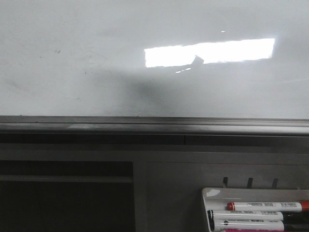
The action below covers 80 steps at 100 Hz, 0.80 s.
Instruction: Write number 2 on whiteboard
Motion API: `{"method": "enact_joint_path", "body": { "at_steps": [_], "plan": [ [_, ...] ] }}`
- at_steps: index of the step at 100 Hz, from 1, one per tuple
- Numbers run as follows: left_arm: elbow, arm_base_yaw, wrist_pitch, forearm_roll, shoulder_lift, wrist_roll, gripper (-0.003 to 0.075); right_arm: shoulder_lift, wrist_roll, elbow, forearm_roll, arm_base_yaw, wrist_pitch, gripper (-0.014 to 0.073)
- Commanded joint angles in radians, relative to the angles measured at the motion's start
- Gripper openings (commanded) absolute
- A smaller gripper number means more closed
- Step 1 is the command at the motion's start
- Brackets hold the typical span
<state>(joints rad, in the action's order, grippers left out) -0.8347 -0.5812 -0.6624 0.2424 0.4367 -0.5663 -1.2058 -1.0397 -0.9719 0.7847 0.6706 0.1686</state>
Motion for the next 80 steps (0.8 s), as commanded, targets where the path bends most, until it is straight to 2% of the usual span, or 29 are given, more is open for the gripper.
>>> {"method": "enact_joint_path", "body": {
  "at_steps": [1, 3, 24, 52, 63, 80],
  "plan": [
    [0.024, 0.024, 0.063, 0.002, -0.060, 0.075, 0.0008, -0.011, 0.000, -0.037, -0.004, -0.064, -0.067, -0.0072],
    [0.038, 0.026, 0.063, 0.002, -0.077, 0.075, -0.0022, -0.018, 0.000, -0.037, -0.006, -0.075, -0.067, -0.0072],
    [0.132, 0.033, 0.065, 0.055, -0.184, 0.080, -0.0020, -0.069, 0.000, -0.037, -0.103, -0.117, -0.061, -0.0072],
    [0.145, 0.033, 0.070, 0.075, -0.196, 0.080, -0.0020, -0.093, 0.000, -0.038, -0.212, -0.131, -0.081, -0.0070],
    [0.145, 0.033, 0.070, 0.075, -0.196, 0.080, -0.0020, -0.079, 0.000, -0.039, -0.220, -0.183, -0.058, -0.0070],
    [0.145, 0.033, 0.070, 0.078, -0.196, 0.080, -0.0020, -0.029, 0.000, -0.039, -0.235, -0.322, 0.076, -0.0060]
  ]
}}
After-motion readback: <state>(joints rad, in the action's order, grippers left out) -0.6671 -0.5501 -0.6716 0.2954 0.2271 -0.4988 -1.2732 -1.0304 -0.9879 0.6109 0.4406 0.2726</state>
